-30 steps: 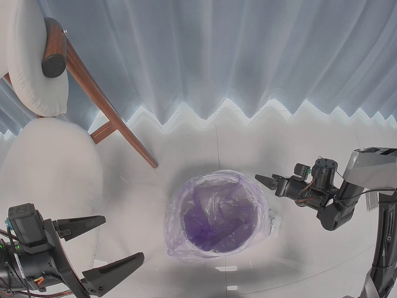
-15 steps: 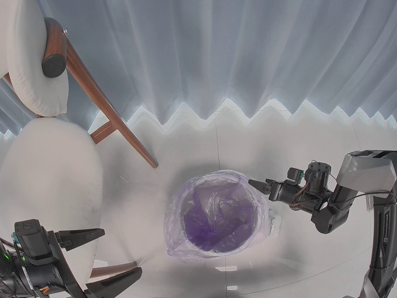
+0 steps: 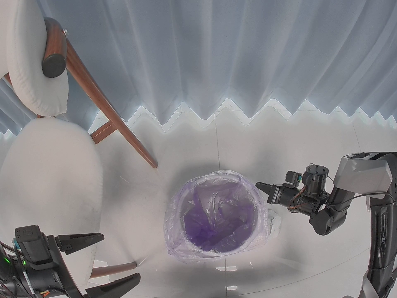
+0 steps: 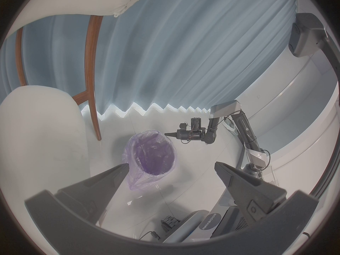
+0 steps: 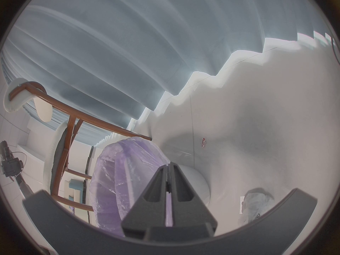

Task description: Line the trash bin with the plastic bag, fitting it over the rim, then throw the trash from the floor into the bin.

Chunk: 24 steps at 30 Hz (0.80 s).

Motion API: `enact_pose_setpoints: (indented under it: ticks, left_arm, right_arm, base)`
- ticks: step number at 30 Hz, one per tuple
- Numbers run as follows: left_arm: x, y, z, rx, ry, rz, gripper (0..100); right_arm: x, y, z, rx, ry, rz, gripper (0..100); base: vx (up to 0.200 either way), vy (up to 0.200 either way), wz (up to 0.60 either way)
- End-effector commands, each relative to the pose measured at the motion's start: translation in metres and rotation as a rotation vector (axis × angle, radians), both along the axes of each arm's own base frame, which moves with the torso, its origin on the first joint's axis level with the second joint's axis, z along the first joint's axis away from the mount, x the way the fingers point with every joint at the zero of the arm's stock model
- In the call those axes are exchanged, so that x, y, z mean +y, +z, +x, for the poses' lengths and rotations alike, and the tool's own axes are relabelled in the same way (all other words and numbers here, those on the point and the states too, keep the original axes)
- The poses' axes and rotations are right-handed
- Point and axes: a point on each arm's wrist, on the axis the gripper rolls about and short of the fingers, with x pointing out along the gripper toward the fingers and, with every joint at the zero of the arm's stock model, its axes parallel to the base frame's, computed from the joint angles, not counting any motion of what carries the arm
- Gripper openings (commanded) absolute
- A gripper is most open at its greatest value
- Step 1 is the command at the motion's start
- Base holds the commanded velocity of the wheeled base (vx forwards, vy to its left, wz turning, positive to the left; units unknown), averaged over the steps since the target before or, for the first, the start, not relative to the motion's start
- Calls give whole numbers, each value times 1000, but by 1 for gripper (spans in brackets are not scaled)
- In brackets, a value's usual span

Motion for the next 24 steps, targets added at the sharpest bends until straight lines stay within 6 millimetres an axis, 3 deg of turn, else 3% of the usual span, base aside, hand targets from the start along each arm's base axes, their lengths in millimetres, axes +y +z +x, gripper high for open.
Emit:
enact_pose_setpoints:
  ticks: [1, 8, 14, 22, 23, 24]
  left_arm:
    - [0, 0, 0, 0, 1, -1, 100]
    - [0, 0, 0, -1, 2, 0, 100]
    - [3, 1, -2, -14, 24, -10, 100]
    - [4, -2, -2, -12, 27, 0, 100]
    - [4, -2, -2, -13, 26, 1, 100]
    - [4, -2, -2, -19, 22, 7, 100]
  right_arm:
    - [0, -3, 2, 2, -1, 0, 0]
    - [-3, -17, 2, 30, -13, -6, 0]
    - [-7, -10, 1, -14, -27, 12, 0]
    - [-35, -3, -5, -39, -99, 13, 0]
    - [-36, -1, -7, -40, -101, 15, 100]
    - [-36, 0, -10, -41, -100, 17, 100]
  base:
    - [0, 0, 0]
    - [0, 0, 0]
    - [0, 0, 0]
    - [0, 0, 0]
    - [0, 0, 0]
    - [0, 0, 0]
